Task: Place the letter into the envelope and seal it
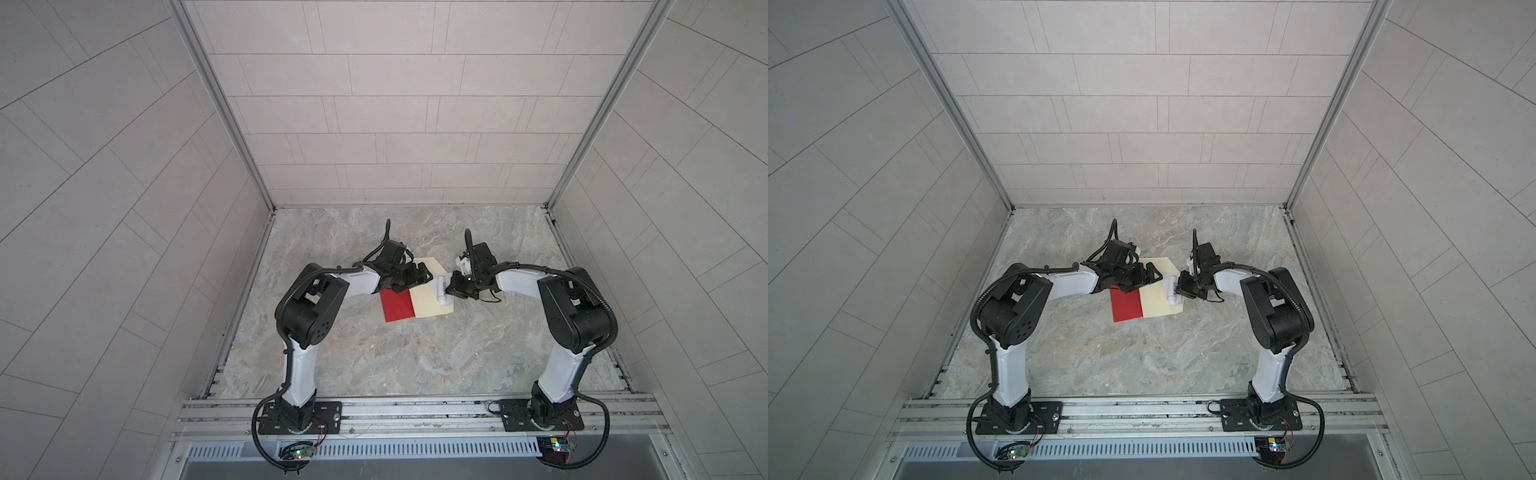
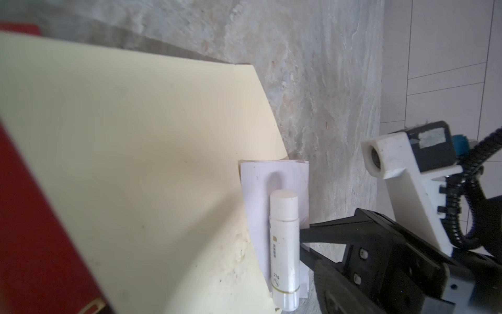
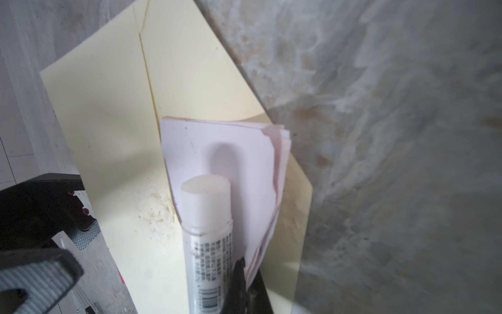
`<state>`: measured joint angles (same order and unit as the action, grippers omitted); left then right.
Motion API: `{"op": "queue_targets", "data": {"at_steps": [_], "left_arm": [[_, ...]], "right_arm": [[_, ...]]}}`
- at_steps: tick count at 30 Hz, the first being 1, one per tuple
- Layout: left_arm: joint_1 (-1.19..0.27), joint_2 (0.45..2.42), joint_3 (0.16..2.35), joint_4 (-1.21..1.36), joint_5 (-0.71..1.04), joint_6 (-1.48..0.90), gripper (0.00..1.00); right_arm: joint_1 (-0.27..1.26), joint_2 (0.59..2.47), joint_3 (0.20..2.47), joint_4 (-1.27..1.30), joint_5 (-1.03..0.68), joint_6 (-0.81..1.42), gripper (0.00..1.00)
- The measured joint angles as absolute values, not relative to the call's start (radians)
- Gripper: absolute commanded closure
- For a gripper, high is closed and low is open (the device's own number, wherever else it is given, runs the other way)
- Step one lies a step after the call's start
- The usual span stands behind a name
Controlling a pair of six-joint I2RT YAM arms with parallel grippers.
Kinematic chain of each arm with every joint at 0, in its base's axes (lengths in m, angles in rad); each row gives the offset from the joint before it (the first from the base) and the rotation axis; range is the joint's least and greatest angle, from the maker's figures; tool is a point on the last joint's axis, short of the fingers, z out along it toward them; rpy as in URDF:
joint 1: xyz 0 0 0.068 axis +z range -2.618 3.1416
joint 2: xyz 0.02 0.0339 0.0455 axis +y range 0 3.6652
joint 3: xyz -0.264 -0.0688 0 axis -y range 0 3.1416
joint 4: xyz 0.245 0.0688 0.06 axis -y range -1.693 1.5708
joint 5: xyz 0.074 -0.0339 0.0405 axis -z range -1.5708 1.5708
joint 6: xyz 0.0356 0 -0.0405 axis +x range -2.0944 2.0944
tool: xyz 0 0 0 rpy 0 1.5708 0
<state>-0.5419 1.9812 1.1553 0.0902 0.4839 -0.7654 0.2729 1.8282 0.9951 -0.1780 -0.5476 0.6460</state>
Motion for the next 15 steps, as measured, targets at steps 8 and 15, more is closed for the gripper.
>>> {"op": "queue_targets", "data": {"at_steps": [8,15], "left_arm": [[-0.514,1.945,1.133,0.013,0.480,-0.761,0.14],[-0.519,1.949,1.142,0.001,0.477,-0.766,0.15]], "right_arm": [[0.273,1.825,0.997,-0.191,-0.541,0.632,1.00],[0.275,1.823,0.997,-0.197,-0.537,0.632,1.00]]}}
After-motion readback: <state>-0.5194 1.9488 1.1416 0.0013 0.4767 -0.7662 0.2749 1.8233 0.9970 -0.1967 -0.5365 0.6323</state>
